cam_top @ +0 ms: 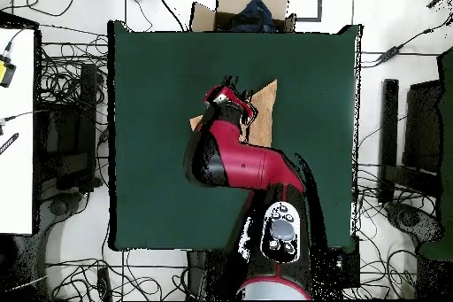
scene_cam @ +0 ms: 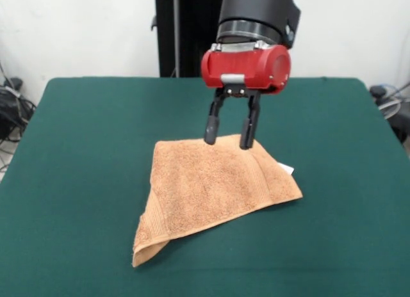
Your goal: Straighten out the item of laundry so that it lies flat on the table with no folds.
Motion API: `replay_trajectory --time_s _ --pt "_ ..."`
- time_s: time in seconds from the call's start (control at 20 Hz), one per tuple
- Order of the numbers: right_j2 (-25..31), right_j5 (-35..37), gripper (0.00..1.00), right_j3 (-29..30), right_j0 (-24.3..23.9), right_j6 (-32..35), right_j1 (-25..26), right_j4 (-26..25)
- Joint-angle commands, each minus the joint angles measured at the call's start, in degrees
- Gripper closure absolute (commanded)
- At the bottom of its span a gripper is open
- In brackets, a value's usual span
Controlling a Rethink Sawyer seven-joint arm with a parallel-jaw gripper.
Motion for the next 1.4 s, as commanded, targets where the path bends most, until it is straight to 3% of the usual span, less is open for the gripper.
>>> replay_trajectory --time_s 0.05,0.4,0.8,1.15,1.4 --pt "11.23 10.57 0.0 4.87 -3.64 5.23 -1.0 -0.92" --pt "16.47 12.55 0.0 3.86 -7.79 4.63 0.59 -0.45" --pt "17.66 13.12 0.0 3.7 -9.08 4.78 2.97 0.3" --pt "17.24 25.6 0.0 7.2 -8.13 7.13 -1.46 7.33" --pt "17.39 25.82 0.0 8.69 -8.26 7.58 -0.77 9.05"
